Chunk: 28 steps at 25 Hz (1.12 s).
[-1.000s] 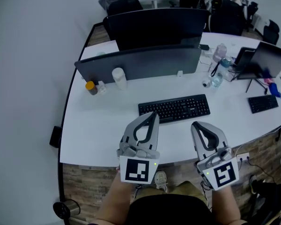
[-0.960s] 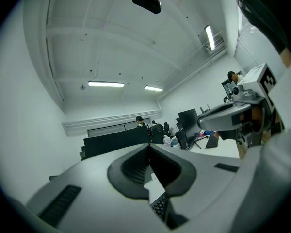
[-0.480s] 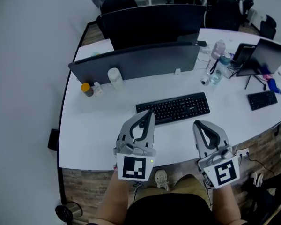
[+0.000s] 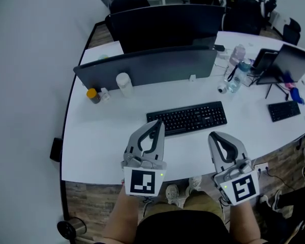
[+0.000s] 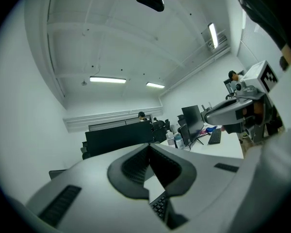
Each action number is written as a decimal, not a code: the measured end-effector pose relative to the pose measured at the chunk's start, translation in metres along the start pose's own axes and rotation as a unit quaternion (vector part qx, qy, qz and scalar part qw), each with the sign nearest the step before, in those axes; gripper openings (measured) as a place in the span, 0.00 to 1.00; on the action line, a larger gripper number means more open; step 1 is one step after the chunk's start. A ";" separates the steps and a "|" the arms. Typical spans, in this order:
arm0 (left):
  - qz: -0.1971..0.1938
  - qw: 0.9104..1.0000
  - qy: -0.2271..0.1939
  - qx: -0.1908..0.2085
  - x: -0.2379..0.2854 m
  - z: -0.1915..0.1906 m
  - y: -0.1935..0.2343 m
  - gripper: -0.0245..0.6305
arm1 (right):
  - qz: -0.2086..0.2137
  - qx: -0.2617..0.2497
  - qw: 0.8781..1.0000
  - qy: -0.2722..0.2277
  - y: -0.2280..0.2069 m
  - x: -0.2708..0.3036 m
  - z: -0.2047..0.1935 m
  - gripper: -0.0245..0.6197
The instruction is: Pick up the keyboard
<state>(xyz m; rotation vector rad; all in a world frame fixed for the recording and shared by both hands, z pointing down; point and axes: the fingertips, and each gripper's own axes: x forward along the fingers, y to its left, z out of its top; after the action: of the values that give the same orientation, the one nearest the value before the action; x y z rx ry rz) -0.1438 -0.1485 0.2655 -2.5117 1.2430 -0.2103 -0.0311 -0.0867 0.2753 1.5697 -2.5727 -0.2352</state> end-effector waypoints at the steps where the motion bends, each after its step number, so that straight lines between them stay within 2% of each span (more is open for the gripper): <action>1: 0.001 1.000 0.002 0.000 0.001 -0.001 -0.001 0.05 | 0.001 -0.001 1.000 0.000 -0.001 0.000 -0.001 0.09; 7: 0.010 1.000 0.011 0.003 0.007 -0.004 -0.005 0.05 | -0.003 0.013 1.000 -0.017 -0.018 0.008 0.001 0.09; 13: 0.035 0.999 0.018 -0.003 0.023 -0.006 -0.001 0.05 | 0.019 0.013 0.999 -0.023 -0.035 0.024 -0.003 0.09; 21: 0.065 0.997 0.028 -0.010 0.052 -0.016 0.000 0.05 | 0.039 0.017 0.999 -0.004 -0.075 0.040 -0.030 0.09; 28: 0.075 0.996 0.050 0.013 0.082 -0.027 -0.009 0.05 | 0.032 0.031 0.999 0.013 -0.118 0.053 -0.057 0.09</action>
<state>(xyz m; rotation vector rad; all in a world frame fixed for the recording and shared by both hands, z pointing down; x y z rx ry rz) -0.0948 -0.2147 0.2923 -2.3991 1.4524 -0.3170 0.0577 -0.1907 0.3098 1.4958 -2.6287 -0.1292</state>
